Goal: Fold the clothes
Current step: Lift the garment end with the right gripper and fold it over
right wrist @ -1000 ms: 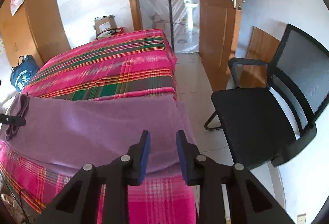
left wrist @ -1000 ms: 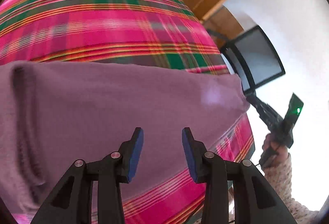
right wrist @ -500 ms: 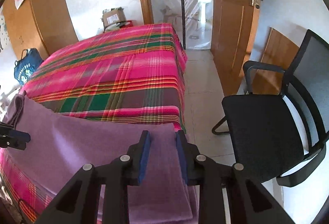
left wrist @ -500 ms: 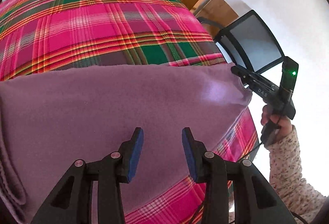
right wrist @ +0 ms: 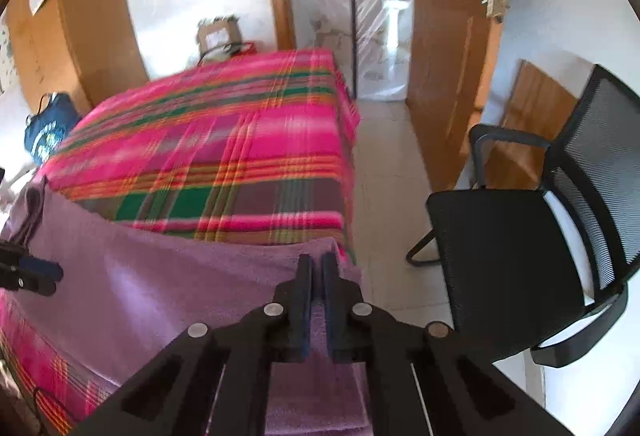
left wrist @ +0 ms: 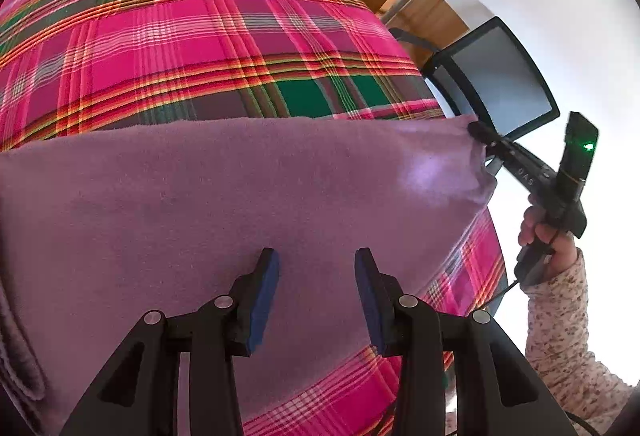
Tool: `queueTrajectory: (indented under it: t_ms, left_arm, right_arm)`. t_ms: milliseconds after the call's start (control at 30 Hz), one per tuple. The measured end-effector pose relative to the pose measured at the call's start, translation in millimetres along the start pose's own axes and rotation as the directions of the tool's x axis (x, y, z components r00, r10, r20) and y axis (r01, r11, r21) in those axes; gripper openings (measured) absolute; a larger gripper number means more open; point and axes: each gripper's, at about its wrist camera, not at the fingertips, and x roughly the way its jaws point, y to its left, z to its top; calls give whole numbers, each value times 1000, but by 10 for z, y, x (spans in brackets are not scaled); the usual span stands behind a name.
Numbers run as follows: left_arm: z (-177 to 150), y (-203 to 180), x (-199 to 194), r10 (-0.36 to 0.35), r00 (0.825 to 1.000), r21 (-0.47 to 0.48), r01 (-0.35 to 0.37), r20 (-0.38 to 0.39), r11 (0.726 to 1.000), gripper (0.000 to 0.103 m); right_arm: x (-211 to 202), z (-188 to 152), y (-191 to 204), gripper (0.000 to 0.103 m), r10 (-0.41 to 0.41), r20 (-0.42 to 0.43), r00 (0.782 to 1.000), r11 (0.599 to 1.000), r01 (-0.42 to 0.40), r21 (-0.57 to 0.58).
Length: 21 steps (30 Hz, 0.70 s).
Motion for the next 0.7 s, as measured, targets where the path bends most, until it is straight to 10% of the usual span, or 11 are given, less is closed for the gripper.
queueTrajectory:
  t_ms: [500, 700]
  left_arm:
    - [-1, -5, 12, 3, 1000, 4, -3, -4, 1000, 43]
    - [-23, -44, 19, 22, 1000, 19, -22, 6, 1000, 44]
  right_arm:
    - [125, -29, -43, 13, -49, -39, 998, 998, 50, 33]
    - [-95, -152, -184, 35, -14, -6, 1000, 991, 15, 135]
